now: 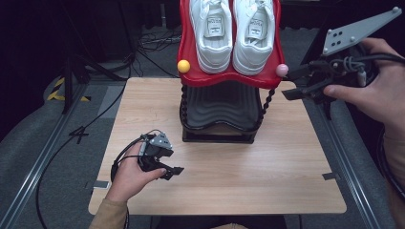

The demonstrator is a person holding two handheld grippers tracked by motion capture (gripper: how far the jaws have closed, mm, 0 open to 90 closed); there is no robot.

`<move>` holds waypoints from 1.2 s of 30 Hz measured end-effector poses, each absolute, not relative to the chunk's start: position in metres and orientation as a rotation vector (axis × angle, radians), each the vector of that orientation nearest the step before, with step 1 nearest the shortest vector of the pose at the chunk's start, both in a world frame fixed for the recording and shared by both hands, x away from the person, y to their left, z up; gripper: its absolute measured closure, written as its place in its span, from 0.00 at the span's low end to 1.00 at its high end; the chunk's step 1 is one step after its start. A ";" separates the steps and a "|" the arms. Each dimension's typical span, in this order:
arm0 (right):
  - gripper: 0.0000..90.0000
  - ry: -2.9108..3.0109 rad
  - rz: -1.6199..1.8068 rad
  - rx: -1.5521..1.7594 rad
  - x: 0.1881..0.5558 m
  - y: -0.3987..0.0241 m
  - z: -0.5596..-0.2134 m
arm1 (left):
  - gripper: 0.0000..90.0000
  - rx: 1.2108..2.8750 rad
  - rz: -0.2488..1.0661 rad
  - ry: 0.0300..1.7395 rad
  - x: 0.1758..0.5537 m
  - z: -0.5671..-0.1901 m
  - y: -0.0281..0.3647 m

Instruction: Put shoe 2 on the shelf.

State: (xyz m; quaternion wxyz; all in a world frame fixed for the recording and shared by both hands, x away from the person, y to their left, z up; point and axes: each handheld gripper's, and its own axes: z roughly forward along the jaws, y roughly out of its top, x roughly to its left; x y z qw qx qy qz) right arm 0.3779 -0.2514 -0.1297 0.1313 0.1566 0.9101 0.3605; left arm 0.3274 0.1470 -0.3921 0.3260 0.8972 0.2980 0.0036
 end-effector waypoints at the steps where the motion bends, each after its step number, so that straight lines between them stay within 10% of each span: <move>1: 0.43 2.650 1.058 0.456 0.378 -0.253 -0.135 | 0.32 2.352 0.010 0.782 0.327 -0.392 0.147; 36: 0.43 2.811 1.206 0.575 0.376 -0.254 -0.370 | 0.33 2.314 0.084 0.860 0.311 -0.397 0.159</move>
